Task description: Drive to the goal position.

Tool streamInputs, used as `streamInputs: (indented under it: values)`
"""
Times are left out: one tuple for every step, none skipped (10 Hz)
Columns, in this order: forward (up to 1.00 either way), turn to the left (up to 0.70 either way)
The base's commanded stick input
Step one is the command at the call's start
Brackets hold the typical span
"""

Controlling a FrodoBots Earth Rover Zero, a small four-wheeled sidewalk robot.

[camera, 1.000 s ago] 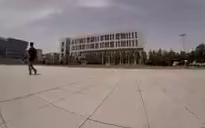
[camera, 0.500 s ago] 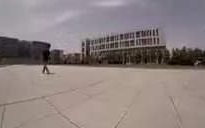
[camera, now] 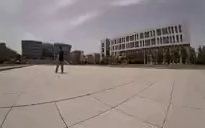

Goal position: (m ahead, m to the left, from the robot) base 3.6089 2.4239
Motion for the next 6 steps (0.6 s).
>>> streamInputs:
  values:
    - [1.0, 0.4]
    - [1.0, 0.4]
    - [1.0, 0.4]
    - [1.0, 0.4]
    - [1.0, 0.4]
    - [1.0, 0.4]
